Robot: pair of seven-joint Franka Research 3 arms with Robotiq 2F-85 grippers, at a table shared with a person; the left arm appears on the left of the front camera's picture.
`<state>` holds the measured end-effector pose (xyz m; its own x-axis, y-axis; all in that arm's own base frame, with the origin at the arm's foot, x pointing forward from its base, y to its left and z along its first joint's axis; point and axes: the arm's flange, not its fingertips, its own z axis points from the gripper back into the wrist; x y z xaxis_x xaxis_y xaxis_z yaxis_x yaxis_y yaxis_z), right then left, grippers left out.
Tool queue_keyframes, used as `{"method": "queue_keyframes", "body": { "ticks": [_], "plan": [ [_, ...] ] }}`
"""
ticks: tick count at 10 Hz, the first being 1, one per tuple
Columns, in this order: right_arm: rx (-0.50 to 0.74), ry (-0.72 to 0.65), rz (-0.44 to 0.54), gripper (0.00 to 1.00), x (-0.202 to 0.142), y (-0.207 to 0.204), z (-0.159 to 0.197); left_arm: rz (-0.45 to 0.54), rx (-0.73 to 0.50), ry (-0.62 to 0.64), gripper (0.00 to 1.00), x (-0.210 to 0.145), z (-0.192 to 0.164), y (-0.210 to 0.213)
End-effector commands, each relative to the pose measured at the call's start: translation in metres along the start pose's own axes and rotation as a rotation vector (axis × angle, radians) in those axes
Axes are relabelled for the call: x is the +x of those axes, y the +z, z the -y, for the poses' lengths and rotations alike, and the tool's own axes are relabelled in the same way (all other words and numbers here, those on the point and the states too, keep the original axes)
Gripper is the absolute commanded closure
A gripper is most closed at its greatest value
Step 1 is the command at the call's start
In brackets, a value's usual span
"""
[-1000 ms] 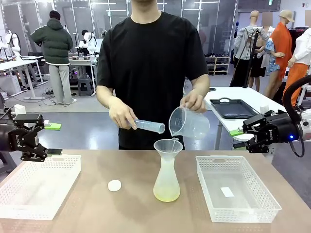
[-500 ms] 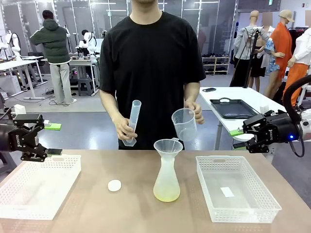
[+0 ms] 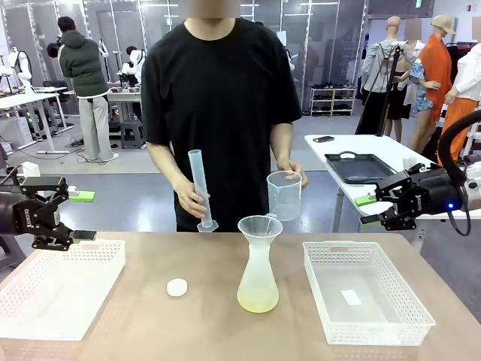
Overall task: Prepare the solutions needed for the experiment.
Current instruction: Once the solution is in the Big flask , pick up the Plastic Funnel and place it back into the right Organizing basket.
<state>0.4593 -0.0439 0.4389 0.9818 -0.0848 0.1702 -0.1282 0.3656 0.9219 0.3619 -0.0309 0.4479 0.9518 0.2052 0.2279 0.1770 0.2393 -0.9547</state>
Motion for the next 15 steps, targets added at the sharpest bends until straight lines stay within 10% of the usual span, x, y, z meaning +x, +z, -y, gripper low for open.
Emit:
{"method": "queue_keyframes", "body": {
  "ticks": [1, 9, 15],
  "plan": [
    [-0.109, 0.095, 0.029, 0.42, -0.001, -0.004, -0.022, 0.014, -0.029, 0.003, 0.00, 0.000, 0.002, -0.003],
    [-0.684, 0.497, 0.059, 0.42, -0.025, -0.063, -0.117, 0.014, -0.029, 0.003, 0.00, 0.000, 0.002, -0.003],
    [-0.613, 0.536, 0.043, 0.42, -0.015, -0.058, -0.121, 0.014, -0.029, 0.003, 0.00, 0.000, 0.002, -0.003]
  ]
}}
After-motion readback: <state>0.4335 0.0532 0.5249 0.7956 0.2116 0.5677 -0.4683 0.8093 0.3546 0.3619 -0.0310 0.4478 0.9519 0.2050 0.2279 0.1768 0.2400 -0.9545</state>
